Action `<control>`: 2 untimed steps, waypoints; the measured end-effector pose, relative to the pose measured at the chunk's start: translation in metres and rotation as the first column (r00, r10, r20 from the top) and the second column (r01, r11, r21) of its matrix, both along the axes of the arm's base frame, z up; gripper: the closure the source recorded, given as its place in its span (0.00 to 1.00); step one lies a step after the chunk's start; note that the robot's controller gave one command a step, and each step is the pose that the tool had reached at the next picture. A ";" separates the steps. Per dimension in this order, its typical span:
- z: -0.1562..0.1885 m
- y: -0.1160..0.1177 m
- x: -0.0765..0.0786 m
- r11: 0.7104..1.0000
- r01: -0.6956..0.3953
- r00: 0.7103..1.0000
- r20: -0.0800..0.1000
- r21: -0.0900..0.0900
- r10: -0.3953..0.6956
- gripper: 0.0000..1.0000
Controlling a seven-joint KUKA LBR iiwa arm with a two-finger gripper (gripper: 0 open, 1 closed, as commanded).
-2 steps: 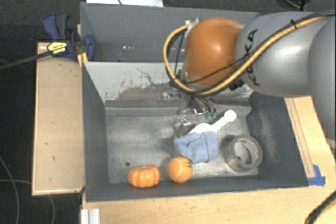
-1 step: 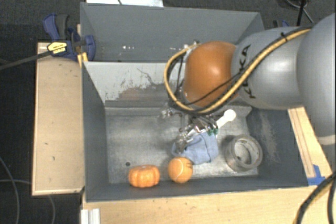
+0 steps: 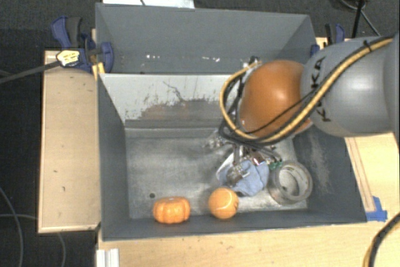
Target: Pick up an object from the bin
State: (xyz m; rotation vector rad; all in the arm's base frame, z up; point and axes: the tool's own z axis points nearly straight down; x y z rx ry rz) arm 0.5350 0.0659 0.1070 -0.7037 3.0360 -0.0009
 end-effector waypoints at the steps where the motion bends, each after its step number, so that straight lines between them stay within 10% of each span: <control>1: -0.031 0.010 -0.025 0.975 -0.221 0.975 -0.027 -0.004 0.221 1.00; 2: -0.031 0.010 -0.024 0.976 -0.218 0.976 -0.025 -0.004 0.218 0.00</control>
Offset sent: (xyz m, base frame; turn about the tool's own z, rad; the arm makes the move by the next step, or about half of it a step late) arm 0.0000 0.0000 0.0000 0.0000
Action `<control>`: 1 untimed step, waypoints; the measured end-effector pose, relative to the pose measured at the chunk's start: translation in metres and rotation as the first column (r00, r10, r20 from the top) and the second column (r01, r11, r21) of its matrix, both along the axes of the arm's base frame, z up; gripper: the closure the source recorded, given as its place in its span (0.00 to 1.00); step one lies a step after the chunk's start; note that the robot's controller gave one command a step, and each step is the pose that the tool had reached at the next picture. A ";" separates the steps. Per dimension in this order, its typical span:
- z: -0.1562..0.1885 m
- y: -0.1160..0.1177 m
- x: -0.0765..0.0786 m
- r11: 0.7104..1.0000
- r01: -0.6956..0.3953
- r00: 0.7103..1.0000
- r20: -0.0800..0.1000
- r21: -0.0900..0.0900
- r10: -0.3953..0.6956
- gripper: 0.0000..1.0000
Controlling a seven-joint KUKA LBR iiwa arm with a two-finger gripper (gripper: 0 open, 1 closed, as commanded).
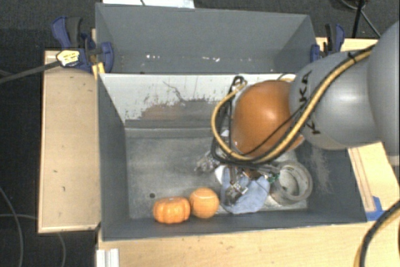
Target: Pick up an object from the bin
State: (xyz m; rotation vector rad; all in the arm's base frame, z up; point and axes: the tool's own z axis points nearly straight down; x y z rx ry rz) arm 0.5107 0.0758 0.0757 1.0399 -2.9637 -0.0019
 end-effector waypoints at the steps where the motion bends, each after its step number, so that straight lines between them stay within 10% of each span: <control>1: 0.000 0.000 0.000 1.000 0.002 1.000 0.000 0.000 -0.002 0.00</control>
Offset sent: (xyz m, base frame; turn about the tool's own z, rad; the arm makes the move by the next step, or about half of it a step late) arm -0.0223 0.0432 0.0081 -0.2752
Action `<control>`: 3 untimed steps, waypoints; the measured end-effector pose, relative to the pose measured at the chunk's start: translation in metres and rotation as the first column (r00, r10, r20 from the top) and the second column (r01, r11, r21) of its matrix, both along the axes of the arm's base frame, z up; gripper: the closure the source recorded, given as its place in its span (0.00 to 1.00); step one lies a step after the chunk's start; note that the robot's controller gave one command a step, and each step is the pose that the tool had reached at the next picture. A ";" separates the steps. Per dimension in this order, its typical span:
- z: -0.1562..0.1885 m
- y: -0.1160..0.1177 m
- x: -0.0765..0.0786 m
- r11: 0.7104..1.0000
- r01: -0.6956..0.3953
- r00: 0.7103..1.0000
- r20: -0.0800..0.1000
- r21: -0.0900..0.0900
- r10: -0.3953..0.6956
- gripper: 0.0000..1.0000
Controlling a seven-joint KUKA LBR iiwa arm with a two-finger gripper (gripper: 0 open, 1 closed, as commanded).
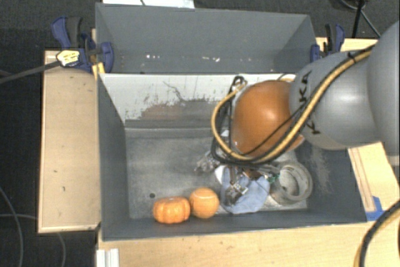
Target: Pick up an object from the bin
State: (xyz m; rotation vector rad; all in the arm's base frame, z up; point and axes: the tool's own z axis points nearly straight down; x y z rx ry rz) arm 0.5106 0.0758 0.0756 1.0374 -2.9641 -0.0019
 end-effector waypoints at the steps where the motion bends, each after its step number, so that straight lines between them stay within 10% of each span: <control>1: 0.005 0.022 -0.012 0.988 -0.153 0.988 -0.001 -0.003 0.153 0.00; 2: 0.002 0.045 -0.022 0.978 -0.208 0.978 -0.002 -0.001 0.208 0.00; 3: -0.002 0.078 -0.024 0.959 -0.283 0.959 0.010 -0.002 0.283 1.00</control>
Offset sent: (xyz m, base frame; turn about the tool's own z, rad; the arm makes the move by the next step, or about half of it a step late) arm -0.0312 0.0604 -0.0038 -0.0568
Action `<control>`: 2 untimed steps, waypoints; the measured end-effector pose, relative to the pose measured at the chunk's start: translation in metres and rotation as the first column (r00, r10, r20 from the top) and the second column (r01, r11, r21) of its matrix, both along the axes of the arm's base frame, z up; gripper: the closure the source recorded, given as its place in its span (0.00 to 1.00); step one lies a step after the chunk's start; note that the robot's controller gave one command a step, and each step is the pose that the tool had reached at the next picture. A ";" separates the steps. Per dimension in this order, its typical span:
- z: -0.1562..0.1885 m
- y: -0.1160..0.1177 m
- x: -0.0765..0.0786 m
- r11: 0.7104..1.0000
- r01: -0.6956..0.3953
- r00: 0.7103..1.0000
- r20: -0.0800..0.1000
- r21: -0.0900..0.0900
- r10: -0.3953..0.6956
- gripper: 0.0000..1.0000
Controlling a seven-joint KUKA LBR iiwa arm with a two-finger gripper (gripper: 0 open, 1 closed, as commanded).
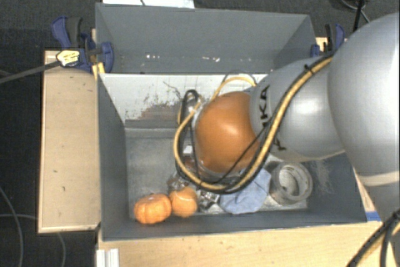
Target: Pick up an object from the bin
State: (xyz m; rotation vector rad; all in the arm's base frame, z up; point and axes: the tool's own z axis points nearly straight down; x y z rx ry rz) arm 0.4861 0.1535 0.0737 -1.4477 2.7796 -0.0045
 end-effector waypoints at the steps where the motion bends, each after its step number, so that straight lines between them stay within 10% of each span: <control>1: 0.000 0.000 0.000 1.000 0.001 1.000 0.000 0.000 -0.001 1.00; 2: 0.140 -0.004 -0.001 0.999 0.042 0.999 -0.006 0.000 -0.042 1.00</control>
Offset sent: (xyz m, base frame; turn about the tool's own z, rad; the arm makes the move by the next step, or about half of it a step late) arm -0.0015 -0.0040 0.1392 0.0361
